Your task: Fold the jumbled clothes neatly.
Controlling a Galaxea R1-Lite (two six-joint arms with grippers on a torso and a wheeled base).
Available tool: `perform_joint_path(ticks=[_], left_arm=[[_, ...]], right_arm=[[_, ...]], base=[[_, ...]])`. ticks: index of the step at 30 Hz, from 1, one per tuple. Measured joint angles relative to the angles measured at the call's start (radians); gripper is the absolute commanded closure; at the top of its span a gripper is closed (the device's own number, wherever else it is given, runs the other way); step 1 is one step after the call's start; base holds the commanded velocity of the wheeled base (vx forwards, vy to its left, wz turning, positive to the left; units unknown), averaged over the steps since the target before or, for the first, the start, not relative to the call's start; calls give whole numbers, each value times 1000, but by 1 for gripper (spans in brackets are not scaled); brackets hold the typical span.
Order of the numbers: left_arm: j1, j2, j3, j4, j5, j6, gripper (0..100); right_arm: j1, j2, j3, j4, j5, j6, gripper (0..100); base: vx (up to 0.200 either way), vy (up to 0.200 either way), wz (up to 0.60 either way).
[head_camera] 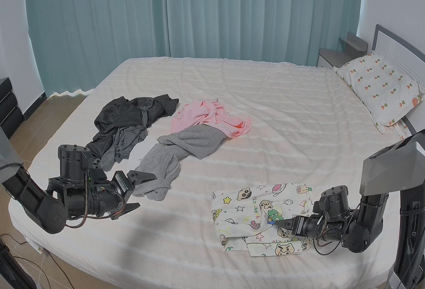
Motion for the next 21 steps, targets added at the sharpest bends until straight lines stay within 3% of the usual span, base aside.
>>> perform_joint_path(ticks=[2, 3, 7, 21], left_arm=[[0, 4, 0, -3, 0, 0, 0], [0, 7, 0, -9, 0, 0, 0], [0, 17, 4, -41, 2, 0, 0], [-1, 32, 15, -48, 3, -1, 0]], right_arm=[[0, 3, -8, 0, -1, 3, 0], [0, 5, -11, 0, 0, 10, 100], [2, 8, -26, 0, -3, 48, 100], [-6, -17, 7, 0, 4, 56, 100]], base=[[0, 0, 0], [0, 0, 0], [0, 0, 0], [0, 0, 0]])
